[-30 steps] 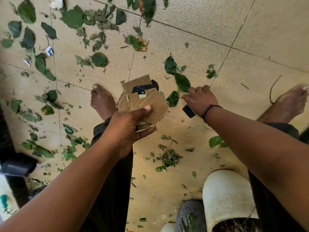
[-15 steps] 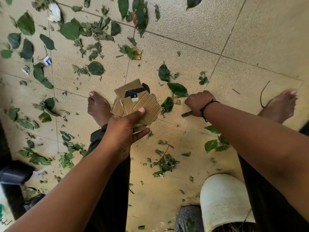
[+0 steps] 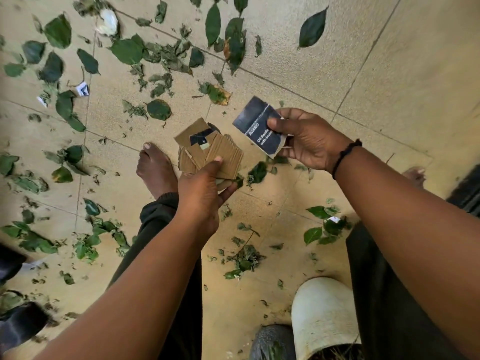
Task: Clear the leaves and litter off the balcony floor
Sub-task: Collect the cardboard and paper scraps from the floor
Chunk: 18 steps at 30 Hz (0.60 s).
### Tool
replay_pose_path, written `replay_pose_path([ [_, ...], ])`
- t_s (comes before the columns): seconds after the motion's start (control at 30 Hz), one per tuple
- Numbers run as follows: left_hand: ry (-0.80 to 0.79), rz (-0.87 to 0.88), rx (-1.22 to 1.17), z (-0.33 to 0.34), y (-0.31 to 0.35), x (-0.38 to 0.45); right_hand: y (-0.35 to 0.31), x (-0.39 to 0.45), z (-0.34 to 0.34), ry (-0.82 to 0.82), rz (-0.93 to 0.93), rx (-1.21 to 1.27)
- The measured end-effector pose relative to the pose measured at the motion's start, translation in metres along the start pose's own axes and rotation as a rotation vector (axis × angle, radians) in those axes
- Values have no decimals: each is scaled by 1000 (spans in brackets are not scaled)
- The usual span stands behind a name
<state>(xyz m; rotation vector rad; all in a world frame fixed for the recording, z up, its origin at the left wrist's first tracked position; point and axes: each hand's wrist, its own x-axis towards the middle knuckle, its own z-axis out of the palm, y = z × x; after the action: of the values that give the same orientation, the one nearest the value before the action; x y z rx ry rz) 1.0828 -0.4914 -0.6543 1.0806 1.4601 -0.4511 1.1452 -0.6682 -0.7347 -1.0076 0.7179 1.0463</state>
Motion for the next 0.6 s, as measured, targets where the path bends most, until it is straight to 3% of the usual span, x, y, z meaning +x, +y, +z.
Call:
replay_pose_path([
  [0.1,-72,-99,-33,-3,8,2,2,-3,22,-108,89,-62],
  [0.27,-310,-178,2,-12,20,-1,10,1,59,-93,174,-94],
  [0.4,-365,-33,254,-23,39,2,2,-5,84,-164,215,13],
  [0.6,-256,251,623,-33,73,5,-24,-17,118,-47,255,-54],
])
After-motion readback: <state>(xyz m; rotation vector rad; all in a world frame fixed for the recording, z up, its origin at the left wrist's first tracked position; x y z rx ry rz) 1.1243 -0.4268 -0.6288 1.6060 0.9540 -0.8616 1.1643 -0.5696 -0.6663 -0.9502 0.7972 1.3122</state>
